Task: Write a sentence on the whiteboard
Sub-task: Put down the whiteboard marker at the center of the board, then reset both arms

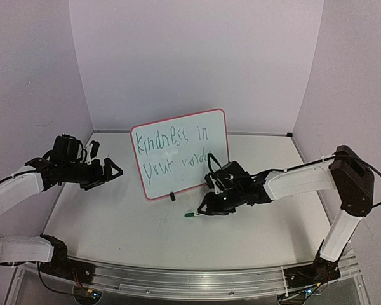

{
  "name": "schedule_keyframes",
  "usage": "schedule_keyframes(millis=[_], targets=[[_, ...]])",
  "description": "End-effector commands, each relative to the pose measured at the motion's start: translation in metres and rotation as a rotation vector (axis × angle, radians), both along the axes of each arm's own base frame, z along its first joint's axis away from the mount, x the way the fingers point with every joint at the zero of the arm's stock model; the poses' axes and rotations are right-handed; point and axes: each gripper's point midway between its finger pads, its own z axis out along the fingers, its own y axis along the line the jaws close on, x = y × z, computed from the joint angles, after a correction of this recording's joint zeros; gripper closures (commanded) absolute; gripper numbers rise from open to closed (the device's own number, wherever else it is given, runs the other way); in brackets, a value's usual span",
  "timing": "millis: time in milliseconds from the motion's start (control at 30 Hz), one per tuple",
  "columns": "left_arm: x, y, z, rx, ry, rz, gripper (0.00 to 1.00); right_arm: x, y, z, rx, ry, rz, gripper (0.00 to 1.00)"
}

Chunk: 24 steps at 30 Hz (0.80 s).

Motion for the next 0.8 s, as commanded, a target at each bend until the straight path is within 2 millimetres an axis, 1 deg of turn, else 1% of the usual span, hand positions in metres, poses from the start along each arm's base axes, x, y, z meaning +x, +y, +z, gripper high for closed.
schedule_keyframes(millis=[0, 67, 100, 133, 200, 333, 400, 433, 467, 533, 600, 633, 667, 700, 733, 767], targets=[[0.013, 0.016, 0.001, 0.025, -0.049, 0.079, 0.01, 0.016, -0.012, 0.01, -0.083, -0.07, -0.064, 0.52], [0.016, 0.024, -0.004, 0.033, -0.037, 0.108, 0.01, 0.018, -0.021, 0.012, -0.118, -0.084, -0.08, 0.36], [0.017, 0.028, -0.007, 0.036, -0.03, 0.121, 0.01, 0.02, -0.028, 0.013, -0.14, -0.094, -0.092, 0.24], [0.019, 0.034, -0.009, 0.04, -0.027, 0.139, 0.01, 0.022, -0.032, 0.015, -0.146, -0.1, -0.1, 0.16], [0.025, 0.048, -0.014, 0.049, -0.02, 0.188, 0.0, 0.029, -0.048, 0.017, -0.174, -0.116, -0.127, 0.02], [0.04, 0.074, -0.014, 0.059, -0.048, 0.274, 0.0, 0.043, -0.08, 0.025, -0.197, -0.143, -0.179, 0.02], [0.05, 0.092, -0.014, 0.09, -0.083, 0.326, 0.0, 0.057, -0.105, 0.035, -0.204, -0.178, -0.226, 0.02], [0.054, 0.1, -0.013, 0.097, -0.098, 0.349, 0.0, 0.059, -0.113, 0.04, -0.203, -0.193, -0.243, 0.02], [0.058, 0.108, -0.01, 0.103, -0.114, 0.373, 0.0, 0.066, -0.126, 0.045, -0.209, -0.215, -0.273, 0.02], [0.066, 0.125, -0.001, 0.111, -0.155, 0.43, 0.0, 0.077, -0.154, 0.063, -0.201, -0.274, -0.334, 0.02], [0.072, 0.147, 0.014, 0.123, -0.232, 0.512, 0.0, 0.089, -0.182, 0.083, -0.174, -0.351, -0.402, 0.02], [0.075, 0.155, 0.023, 0.135, -0.287, 0.546, 0.0, 0.095, -0.2, 0.092, -0.162, -0.397, -0.443, 0.02], [0.077, 0.164, 0.031, 0.165, -0.349, 0.582, 0.0, 0.099, -0.216, 0.11, -0.134, -0.468, -0.48, 0.02], [0.078, 0.173, 0.04, 0.194, -0.413, 0.622, 0.0, 0.103, -0.234, 0.119, -0.141, -0.527, -0.526, 0.02], [0.077, 0.18, 0.042, 0.219, -0.434, 0.654, 0.0, 0.103, -0.241, 0.125, -0.141, -0.559, -0.545, 0.02], [0.076, 0.188, 0.045, 0.251, -0.485, 0.689, 0.0, 0.103, -0.254, 0.14, -0.133, -0.641, -0.581, 0.02]])
